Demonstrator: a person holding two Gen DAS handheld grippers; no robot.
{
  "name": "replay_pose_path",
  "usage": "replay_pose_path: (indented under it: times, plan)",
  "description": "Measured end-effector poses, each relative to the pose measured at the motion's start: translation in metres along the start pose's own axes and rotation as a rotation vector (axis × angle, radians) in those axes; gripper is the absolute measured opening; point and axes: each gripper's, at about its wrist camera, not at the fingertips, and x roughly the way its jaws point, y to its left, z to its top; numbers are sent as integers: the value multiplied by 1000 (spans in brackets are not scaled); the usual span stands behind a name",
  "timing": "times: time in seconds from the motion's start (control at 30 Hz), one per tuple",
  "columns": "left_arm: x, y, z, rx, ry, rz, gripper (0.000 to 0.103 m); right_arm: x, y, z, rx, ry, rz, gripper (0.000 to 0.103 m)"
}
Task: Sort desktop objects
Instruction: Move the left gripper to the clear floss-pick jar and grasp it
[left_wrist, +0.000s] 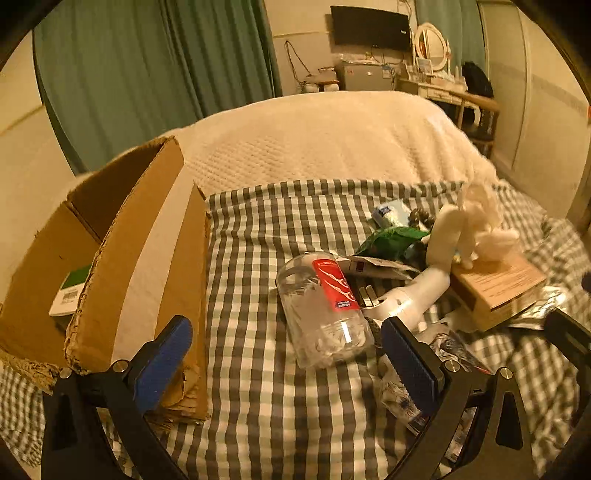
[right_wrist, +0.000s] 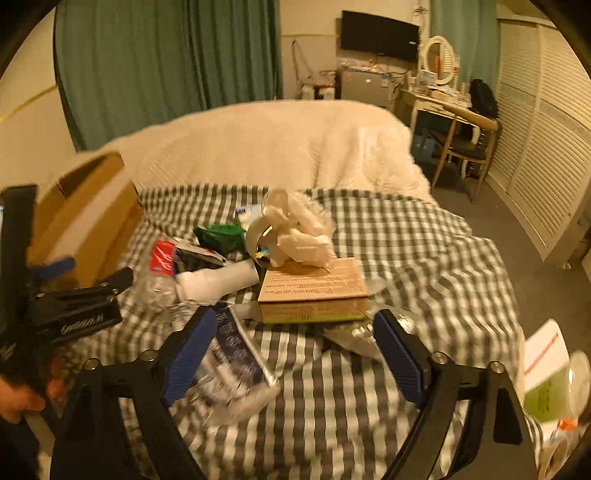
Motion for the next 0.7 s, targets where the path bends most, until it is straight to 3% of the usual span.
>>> replay_pose_path:
  times: [0.1,0.17,0.23,0.37,0.5,0.7]
  plan:
    - [-3,-4,-2,-7,-42,-35,103,29,6,4,-61,14,-33,97]
    - [0,-6,1,-29,-9,-133,103,40,6,6,-75,16,-42,98]
    - [3,-6,3,-46,17,-163,103,44,2,5,-59,16,-28,101]
    - [24,2,0,-72,59,-122,103,46,-8,3,-39,30,-40,102]
    - [42,8,-6,-111,94,-148,103,53,-7,2,-25,38,-35,103]
    - [57,3,-7,-80,81,-109,103,79,1,5,-89,77,-89,103]
